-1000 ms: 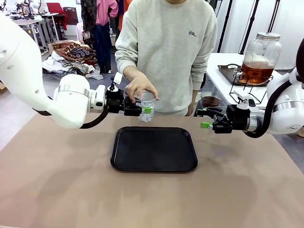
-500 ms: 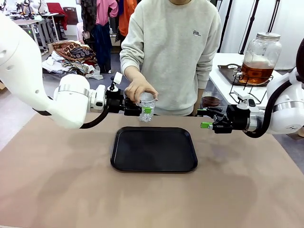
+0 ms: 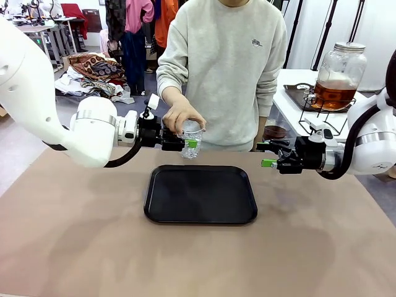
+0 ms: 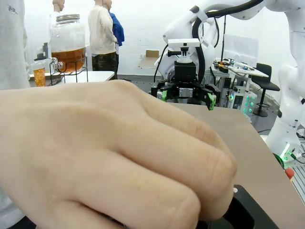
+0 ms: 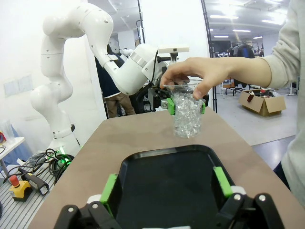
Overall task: Pour the drink into the iced cup.
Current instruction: Open the gripper to release the iced cup you were holding.
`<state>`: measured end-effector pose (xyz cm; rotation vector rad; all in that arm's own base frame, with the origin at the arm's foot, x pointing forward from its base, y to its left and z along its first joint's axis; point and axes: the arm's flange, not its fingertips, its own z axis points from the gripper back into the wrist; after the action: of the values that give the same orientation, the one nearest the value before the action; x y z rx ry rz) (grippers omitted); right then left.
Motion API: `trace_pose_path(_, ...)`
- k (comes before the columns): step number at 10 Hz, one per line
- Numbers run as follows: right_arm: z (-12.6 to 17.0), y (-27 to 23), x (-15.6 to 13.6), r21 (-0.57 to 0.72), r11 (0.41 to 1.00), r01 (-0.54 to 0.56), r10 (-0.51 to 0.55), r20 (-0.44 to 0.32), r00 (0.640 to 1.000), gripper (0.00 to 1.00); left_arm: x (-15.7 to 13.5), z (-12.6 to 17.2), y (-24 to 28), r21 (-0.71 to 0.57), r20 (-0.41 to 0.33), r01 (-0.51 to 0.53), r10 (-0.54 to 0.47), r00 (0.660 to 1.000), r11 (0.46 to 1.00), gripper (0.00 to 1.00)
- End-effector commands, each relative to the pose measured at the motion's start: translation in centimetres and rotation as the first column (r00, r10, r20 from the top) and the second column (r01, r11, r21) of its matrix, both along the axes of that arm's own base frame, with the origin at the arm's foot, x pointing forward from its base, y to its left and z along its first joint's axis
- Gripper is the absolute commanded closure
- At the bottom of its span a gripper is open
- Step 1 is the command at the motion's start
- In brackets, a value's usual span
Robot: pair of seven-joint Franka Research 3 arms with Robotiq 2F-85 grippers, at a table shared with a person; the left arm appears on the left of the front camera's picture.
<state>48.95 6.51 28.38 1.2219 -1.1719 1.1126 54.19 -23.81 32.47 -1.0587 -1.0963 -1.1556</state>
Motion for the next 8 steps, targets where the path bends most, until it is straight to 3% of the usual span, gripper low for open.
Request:
trace_pose_path(1,0.16,-0.02,0.11,-0.001,1.0,0.002,-0.002,0.005,1.0,0.0,-0.05,0.23,-0.1,-0.005,0.004,-0.002,0.002,1.0,1.0,0.4)
trace_pose_path(8,0.16,-0.02,0.11,-0.001,1.0,0.002,-0.002,0.005,1.0,0.0,-0.05,0.23,-0.1,-0.005,0.004,-0.002,0.002,1.0,1.0,0.4)
